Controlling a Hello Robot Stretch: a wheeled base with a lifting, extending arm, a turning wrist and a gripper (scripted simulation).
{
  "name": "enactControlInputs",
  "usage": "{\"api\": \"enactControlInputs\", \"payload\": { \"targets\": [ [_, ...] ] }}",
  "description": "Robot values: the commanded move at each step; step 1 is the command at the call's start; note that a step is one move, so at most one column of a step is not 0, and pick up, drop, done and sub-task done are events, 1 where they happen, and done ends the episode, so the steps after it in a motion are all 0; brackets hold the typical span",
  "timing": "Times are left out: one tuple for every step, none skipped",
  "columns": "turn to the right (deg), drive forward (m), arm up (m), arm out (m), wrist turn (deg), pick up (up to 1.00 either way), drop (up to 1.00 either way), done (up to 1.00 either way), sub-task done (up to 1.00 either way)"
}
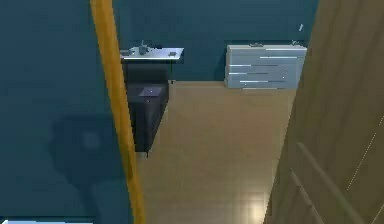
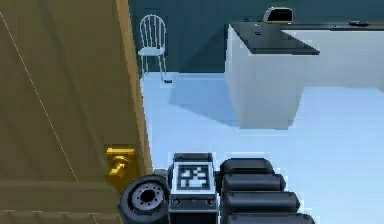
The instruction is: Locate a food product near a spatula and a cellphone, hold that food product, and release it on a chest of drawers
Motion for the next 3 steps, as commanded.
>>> {"api": "enactControlInputs", "payload": {
  "targets": [
    [0.0,1.0,0.0,0.0,0.0,0.0,0.0,0.0,0.0],
    [6.0,0.0,0.0,0.0,0.0,0.0,0.0,0.0,0.0],
    [0.0,0.15,0.0,0.0,0.0,0.0,0.0,0.0,0.0]
  ]
}}
